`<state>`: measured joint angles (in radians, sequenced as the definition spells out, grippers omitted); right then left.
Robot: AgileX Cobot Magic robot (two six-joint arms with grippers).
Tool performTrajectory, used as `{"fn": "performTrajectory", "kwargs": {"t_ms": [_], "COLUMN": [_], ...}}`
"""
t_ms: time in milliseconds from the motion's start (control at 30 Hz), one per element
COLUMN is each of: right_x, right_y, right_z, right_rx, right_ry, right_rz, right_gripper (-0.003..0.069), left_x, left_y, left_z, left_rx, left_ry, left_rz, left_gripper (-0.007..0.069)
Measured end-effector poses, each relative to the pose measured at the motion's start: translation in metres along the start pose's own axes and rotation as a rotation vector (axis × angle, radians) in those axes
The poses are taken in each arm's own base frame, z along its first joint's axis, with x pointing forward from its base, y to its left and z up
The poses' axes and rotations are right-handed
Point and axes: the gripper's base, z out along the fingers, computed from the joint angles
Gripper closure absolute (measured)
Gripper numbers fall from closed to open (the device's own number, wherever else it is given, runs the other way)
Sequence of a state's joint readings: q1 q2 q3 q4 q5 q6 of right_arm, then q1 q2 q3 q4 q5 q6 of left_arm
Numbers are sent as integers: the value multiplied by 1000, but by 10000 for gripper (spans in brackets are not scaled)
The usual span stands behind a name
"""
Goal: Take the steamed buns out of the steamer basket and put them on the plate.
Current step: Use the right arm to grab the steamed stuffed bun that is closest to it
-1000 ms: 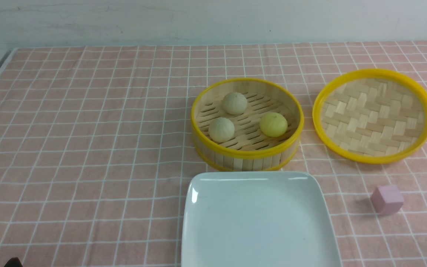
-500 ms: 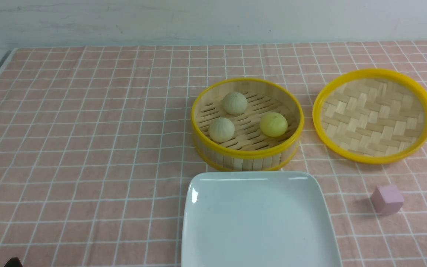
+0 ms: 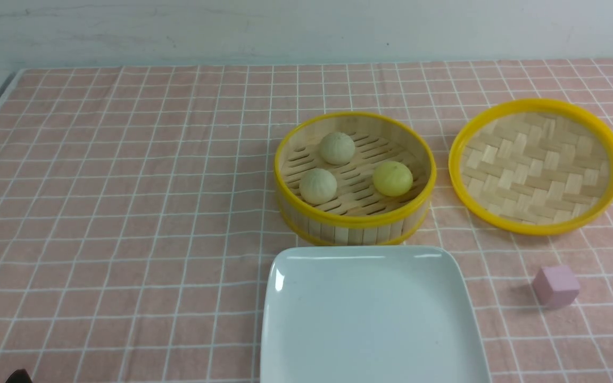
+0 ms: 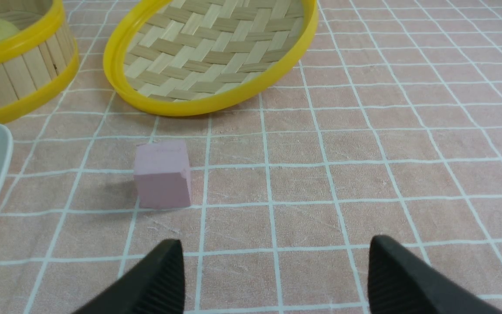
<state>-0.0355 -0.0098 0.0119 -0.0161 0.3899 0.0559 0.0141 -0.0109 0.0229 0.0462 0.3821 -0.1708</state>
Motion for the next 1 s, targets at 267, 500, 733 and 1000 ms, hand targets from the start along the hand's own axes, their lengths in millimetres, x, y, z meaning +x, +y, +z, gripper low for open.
{"fn": "performTrajectory", "kwargs": {"t_ms": [267, 500, 733, 1000], "right_x": [-1, -18, -84, -136], "right_y": [-1, 0, 3, 8], "right_z": [0, -7, -45, -114], "right_rx": [9, 8, -15, -63], "right_ry": [-7, -66, -297, -318], "right_rz": [-34, -34, 4, 72], "right_gripper": [111, 111, 111, 111], "left_x": [0, 0, 0, 0], "left_y": [0, 0, 0, 0], "left_z": [0, 0, 0, 0], "left_rx": [0, 0, 0, 0], "left_ry": [0, 0, 0, 0], "left_rz": [0, 0, 0, 0], "left_gripper": [131, 131, 131, 131]}}
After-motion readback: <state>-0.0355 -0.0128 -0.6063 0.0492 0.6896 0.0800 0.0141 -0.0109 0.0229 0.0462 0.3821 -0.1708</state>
